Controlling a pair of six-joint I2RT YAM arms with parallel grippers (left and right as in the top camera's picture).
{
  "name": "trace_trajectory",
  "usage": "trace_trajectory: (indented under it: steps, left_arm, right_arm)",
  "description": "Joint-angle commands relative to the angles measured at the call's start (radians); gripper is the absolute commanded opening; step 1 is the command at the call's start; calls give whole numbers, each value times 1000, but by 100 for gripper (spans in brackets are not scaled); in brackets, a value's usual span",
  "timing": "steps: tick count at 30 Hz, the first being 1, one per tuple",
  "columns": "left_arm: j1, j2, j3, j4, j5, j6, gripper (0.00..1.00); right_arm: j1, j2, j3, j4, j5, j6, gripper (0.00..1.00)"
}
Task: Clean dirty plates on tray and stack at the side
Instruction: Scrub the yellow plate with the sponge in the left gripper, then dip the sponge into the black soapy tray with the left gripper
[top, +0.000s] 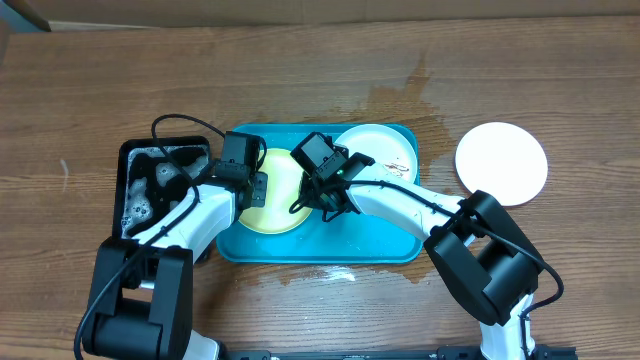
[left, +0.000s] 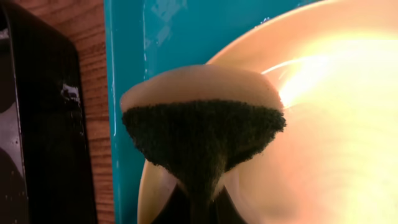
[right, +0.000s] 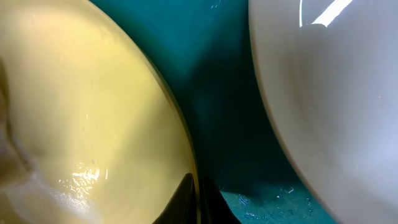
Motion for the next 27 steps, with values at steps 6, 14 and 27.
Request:
trace_trajectory:
  steps: [6, 14, 27]
  left_arm:
    - [5, 85, -12, 58, -48, 29, 4]
    - [5, 90, -12, 216, -70, 52, 4]
    - [5, 8, 180, 383, 13, -62, 4]
  right_arm:
    - [-3, 24, -20, -6, 21, 3, 4]
    - [-3, 24, -20, -5, 21, 3, 4]
    - [-3, 24, -20, -5, 21, 3, 4]
